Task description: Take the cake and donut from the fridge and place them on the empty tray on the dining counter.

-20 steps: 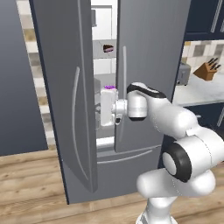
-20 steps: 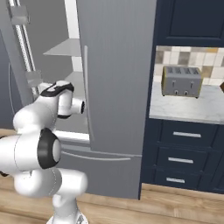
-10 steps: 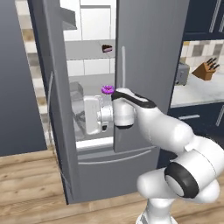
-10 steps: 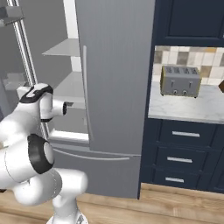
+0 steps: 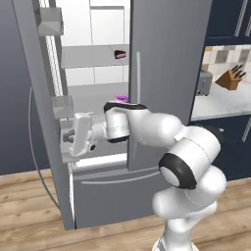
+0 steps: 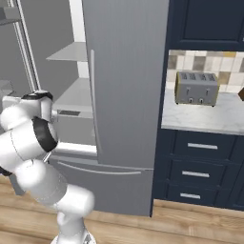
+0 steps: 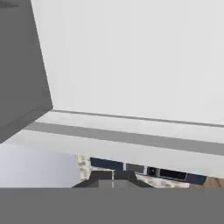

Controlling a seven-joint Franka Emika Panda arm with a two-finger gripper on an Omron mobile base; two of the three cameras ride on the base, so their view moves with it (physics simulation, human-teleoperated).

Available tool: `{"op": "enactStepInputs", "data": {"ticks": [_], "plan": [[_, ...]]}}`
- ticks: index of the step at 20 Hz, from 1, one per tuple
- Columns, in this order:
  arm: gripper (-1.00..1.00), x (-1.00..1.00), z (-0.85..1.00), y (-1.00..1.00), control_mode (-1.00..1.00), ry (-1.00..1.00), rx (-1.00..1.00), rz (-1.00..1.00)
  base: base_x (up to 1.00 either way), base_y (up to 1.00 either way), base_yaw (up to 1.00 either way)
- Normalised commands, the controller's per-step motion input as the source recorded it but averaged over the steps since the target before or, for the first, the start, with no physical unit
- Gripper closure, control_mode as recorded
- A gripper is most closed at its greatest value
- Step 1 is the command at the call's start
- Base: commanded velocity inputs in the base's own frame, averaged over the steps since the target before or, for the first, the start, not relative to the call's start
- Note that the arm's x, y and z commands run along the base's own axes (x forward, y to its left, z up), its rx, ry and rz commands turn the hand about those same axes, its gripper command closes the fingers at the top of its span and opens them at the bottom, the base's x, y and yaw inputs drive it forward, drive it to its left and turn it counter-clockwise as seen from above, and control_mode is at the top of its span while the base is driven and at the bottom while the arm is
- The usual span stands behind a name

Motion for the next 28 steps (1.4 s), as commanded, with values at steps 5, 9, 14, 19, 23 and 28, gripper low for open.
{"op": "enactStepInputs", "data": {"ticks": [5, 9, 14, 19, 23, 28], "plan": [[1.0, -0.03, 0.3, 0.44, -1.0, 0.18, 0.0, -0.01, 0.0, 0.0, 0.0], [1.0, -0.56, 0.49, -0.75, -1.0, -0.02, 0.0, -0.39, 0.0, 0.0, 0.0], [1.0, -0.33, 0.46, -0.71, -1.0, -0.09, 0.0, -0.49, 0.0, 0.0, 0.0], [1.0, -0.32, 0.35, -0.65, -1.0, -0.13, -0.11, -0.48, 0.0, 0.0, 0.0], [1.0, -0.07, 0.0, -0.73, -1.0, -0.02, -0.29, -0.45, 0.0, 0.0, 0.0], [1.0, 0.0, 0.08, -0.66, -1.0, -0.06, -0.37, -0.37, 0.0, 0.0, 0.0]]}}
